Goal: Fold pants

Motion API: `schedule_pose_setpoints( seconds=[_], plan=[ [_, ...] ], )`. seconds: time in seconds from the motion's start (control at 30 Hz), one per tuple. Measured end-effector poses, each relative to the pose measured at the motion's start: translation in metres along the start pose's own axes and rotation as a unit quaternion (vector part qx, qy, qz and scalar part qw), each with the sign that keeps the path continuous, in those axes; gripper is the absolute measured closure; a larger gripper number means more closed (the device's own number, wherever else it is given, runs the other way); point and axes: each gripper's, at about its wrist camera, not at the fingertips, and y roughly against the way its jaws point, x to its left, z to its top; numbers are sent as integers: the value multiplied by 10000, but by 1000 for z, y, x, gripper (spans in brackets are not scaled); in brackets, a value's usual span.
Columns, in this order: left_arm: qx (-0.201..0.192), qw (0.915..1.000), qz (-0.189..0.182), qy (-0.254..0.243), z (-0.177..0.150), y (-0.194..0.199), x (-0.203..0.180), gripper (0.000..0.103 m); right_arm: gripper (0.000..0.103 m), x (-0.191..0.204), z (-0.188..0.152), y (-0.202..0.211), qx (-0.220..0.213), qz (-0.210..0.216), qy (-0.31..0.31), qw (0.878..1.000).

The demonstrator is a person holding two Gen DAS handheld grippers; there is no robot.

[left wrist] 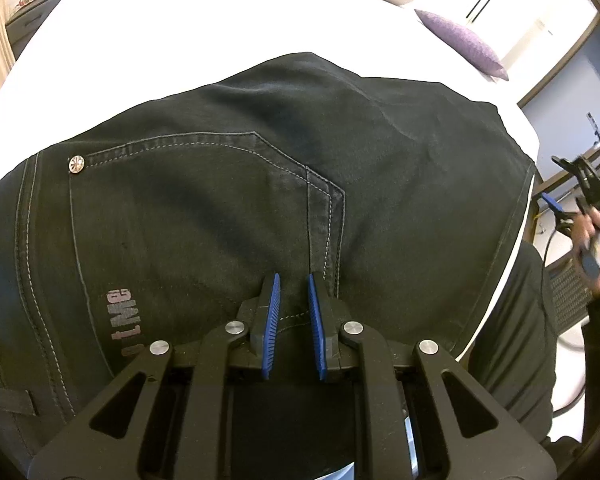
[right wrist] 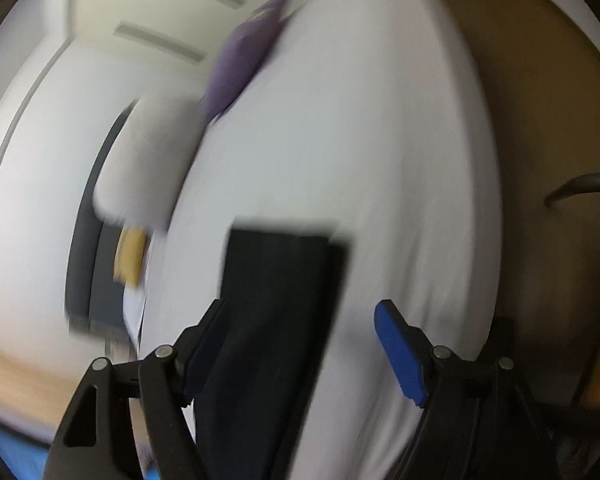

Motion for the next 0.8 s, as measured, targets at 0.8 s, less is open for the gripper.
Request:
schedule_pose_setpoints(
  seconds=[0.8],
  plan=[
    [-71,10000,1,27,-5,5,-1,89,60,44,-180,-48,3035,845,-24,9491]
  ],
)
